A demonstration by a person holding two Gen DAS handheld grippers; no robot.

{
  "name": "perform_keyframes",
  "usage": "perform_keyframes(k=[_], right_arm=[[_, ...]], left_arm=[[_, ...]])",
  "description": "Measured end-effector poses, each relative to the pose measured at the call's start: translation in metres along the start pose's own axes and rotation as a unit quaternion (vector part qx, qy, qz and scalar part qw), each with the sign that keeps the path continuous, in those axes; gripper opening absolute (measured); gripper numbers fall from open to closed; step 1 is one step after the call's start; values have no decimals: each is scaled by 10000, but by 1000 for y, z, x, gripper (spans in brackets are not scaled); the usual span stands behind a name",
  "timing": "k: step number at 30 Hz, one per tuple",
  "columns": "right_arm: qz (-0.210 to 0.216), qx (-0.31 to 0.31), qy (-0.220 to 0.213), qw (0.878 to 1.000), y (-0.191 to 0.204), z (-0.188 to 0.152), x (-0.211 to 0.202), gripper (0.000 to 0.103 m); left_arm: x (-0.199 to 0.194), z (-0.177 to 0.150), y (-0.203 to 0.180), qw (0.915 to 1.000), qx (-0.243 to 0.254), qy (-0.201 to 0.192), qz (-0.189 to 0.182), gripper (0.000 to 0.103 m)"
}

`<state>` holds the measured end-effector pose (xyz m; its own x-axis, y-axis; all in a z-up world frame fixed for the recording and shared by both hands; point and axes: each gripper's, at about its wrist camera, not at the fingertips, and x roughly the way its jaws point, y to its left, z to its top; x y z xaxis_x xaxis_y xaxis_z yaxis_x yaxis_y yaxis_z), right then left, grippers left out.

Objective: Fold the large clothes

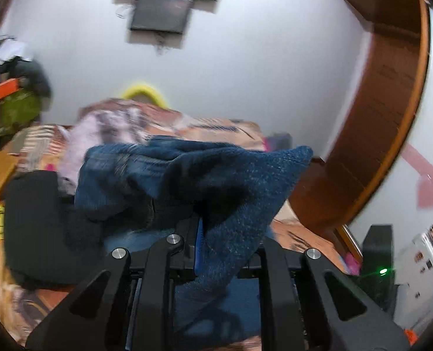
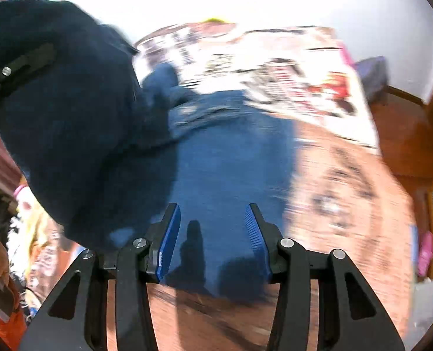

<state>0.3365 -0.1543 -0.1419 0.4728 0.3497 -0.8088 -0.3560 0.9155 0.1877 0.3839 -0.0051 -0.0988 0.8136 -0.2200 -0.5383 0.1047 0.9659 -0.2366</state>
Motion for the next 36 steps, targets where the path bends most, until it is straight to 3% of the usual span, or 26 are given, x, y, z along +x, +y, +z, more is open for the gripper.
perform_keyframes(k=[4,7,9,12,16,18,24,27,30,36], right_arm=[[-260,307,-61,9992,-37,-7,-20,43],[-379,470,-57,9982,-55,-16,-29,43],[-415,515,-91,9978,-63,-13,-35,43],[-380,547,-168,9976,-70,-13,-43,43],[-252,502,-304,9980,-67,-12,-53,43],[-184,448,-380,9981,-64,-12,-58,43],[327,197,-668,9970,-33,2,-74,43],[572,23,-854,9947,-14,13,-78,53],[566,-192,-1017,9930,3,22,-73,57],[539,-322,-693,9956,19,26,-34,57]], left_arm=[[40,-28,-30,9966,154,729,-346,14],[65,-63,-40,9896,265,1380,-319,14],[72,-81,-41,9860,296,1616,-276,14],[63,-90,-45,9859,483,1582,-238,20],[44,-89,-50,9823,715,1666,-481,41],[35,-88,-54,9824,844,1591,-501,43],[-12,-72,-49,9899,1089,882,-217,45],[-26,-62,-32,9932,980,619,-139,55],[-29,-56,-16,9938,983,507,139,56],[-15,-56,36,9914,836,721,699,60]])
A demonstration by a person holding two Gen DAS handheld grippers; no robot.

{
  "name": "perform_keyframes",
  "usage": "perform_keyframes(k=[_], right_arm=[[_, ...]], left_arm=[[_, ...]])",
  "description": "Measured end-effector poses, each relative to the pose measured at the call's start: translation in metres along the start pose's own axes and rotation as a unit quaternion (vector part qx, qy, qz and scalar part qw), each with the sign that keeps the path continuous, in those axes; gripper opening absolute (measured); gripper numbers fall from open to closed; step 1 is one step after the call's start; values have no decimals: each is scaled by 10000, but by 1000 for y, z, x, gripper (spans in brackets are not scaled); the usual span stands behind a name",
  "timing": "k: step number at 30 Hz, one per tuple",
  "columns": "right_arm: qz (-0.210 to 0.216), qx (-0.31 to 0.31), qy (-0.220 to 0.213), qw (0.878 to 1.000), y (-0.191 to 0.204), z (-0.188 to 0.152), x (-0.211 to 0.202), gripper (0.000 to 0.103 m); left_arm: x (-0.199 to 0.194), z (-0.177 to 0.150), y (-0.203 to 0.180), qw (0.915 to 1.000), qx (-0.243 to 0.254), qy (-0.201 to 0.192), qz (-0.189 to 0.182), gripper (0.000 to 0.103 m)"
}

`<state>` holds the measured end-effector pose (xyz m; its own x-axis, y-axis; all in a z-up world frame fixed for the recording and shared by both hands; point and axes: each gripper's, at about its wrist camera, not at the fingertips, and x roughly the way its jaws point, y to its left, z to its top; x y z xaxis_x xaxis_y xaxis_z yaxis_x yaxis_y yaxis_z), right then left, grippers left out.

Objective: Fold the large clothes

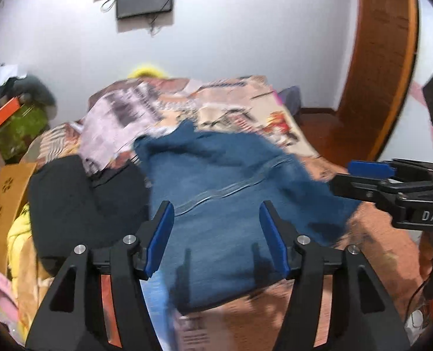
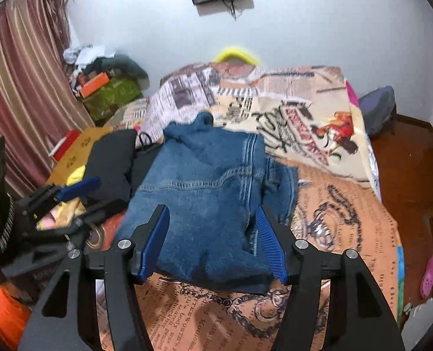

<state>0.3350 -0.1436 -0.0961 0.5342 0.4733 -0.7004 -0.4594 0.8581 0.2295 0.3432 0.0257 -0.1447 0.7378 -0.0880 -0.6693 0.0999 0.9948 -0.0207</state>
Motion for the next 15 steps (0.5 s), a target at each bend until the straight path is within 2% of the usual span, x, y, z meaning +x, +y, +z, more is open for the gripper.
perform_keyframes(k=[4,7,11,15], right_arm=[[-191,34,310,9993,-7,-15,22,57],[-351,219,539,9977,-23,-31,30,57],[-179,585,666,9959,-42,-51,25,58],[-132,655,700,9953,-46,-51,18,59]], left_arm=[[28,-18,25,9986,-148,484,146,60],[57,-37,42,9933,-551,1014,104,60],[64,-50,49,9894,-986,1060,-106,61],[60,-46,42,9911,-825,1040,-29,60]])
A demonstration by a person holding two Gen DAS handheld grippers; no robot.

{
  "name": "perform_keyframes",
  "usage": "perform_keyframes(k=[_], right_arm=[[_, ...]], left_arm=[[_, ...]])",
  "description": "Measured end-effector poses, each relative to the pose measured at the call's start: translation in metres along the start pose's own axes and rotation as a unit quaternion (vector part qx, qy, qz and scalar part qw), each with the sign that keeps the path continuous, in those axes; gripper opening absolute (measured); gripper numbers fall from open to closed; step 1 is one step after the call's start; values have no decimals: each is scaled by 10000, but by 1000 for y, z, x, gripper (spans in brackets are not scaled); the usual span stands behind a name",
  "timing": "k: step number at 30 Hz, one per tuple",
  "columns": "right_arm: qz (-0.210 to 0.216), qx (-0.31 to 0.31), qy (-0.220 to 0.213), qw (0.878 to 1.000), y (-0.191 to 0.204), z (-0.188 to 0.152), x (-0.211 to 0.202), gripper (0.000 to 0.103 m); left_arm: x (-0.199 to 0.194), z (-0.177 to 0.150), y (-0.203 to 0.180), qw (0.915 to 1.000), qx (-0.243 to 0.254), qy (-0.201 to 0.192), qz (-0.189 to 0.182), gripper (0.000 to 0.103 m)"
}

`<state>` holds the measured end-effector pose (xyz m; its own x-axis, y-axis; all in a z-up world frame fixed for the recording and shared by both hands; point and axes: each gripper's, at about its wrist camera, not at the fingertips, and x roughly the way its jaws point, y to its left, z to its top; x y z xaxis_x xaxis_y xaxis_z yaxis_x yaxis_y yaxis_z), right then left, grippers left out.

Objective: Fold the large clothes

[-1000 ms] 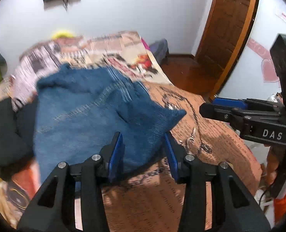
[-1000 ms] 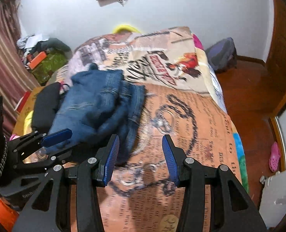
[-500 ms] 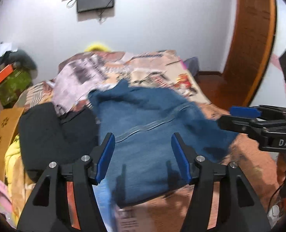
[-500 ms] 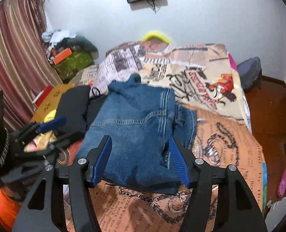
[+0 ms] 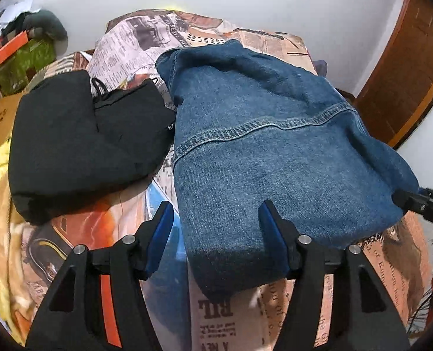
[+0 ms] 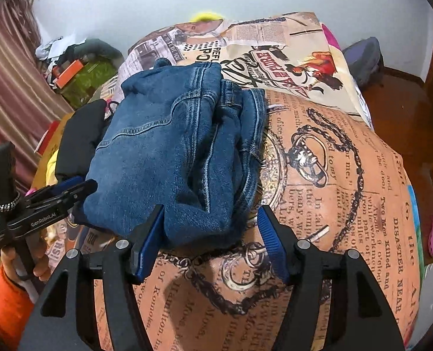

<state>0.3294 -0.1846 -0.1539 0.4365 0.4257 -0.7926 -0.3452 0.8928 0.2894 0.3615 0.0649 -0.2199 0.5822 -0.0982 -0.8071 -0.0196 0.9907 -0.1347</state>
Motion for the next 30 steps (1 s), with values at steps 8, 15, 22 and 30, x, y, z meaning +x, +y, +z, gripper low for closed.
perform_keyframes(k=[8,15,22,30], right_arm=[[-73,-179,-164,9997,10,31,-1,60],[129,-85,-28,9999,8,55,29,60],[65,-32,185,9998,-16,54,48,74],[564,419,350,9969,-39,55,58,82]], left_arm=[[-10,18,12,10000,45,-61,-5,60],[13,40,38,9971,-510,185,-526,60],[56,47,58,9812,-1123,688,-1410,62],[90,52,66,9622,-1532,967,-2032,75]])
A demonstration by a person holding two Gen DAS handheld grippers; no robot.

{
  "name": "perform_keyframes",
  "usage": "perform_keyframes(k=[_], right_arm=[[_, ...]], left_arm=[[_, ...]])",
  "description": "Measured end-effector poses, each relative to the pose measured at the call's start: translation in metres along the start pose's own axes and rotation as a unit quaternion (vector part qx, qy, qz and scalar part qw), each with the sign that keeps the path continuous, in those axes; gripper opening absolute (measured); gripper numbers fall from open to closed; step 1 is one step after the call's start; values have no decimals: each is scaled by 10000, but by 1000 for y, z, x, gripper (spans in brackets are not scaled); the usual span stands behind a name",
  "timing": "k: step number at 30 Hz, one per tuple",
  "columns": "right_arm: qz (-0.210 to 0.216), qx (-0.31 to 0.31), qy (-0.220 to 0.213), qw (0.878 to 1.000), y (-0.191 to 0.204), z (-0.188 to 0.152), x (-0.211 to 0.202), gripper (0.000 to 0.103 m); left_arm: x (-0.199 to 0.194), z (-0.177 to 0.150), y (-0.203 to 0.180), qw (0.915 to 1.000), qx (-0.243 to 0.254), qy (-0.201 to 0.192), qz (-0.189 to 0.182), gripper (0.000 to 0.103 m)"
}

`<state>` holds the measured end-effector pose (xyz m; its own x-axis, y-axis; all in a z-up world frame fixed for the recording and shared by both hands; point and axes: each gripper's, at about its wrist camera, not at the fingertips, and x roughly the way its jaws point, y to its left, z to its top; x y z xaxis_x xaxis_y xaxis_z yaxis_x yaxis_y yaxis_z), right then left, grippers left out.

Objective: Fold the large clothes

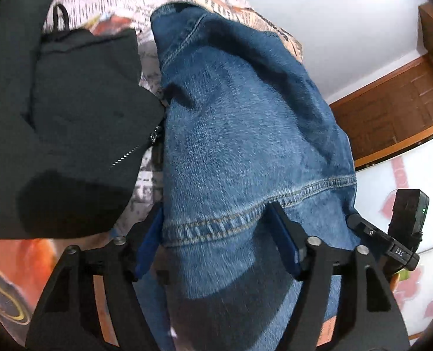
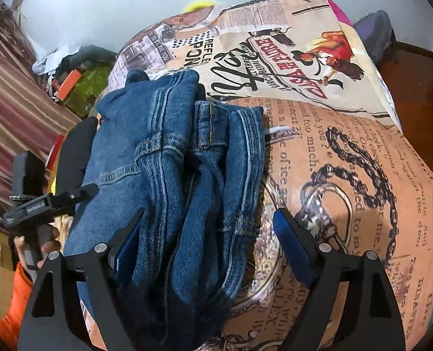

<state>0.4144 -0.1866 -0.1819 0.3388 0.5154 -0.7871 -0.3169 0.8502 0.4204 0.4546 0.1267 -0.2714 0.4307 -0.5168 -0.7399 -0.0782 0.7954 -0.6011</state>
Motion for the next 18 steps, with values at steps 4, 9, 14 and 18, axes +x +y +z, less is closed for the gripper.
perform_keyframes(k=[4,9,14,18], right_arm=[[-3,-40,129,9999,7,9,6,82],[249,28,388,9989,11,23,24,85],[666,670,460,9945,-4,28,26,77],[678,773,534,9933,-7,20,19,47]], left_arm=[[9,4,9,9986,-378,47,-367,79],[15,11,6,9984,-416,69,-371,80],[8,18,3,9985,-374,107,-381,66],[-3,12,-6,9987,-294,135,-393,55]])
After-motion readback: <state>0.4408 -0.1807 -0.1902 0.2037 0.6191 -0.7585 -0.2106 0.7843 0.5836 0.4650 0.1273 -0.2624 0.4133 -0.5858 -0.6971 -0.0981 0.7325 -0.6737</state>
